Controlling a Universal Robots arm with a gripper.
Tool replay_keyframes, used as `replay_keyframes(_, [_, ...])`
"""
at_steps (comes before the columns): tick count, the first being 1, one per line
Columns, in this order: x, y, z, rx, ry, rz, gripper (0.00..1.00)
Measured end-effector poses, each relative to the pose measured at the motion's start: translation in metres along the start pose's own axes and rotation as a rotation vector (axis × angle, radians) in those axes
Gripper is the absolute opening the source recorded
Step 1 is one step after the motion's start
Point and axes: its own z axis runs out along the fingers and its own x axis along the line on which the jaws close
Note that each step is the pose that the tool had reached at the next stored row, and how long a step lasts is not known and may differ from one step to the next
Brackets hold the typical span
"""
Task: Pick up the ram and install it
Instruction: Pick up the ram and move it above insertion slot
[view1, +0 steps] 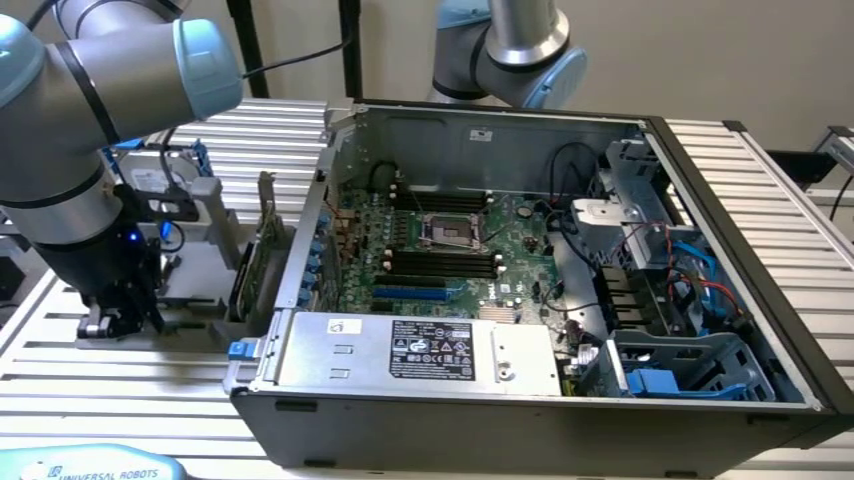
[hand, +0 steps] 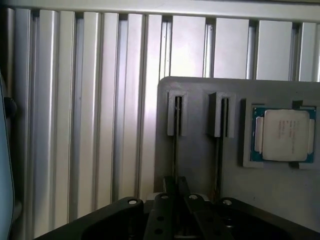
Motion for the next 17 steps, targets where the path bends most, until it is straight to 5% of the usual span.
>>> replay_keyframes(7, [0.000, 0.0005, -0.0139, -0.0006, -0.0001, 0.006, 0.13])
replay_keyframes(17, [0.000, 0.0015, -0.0578, -0.0014, -0.0002, 0.007, 0.13])
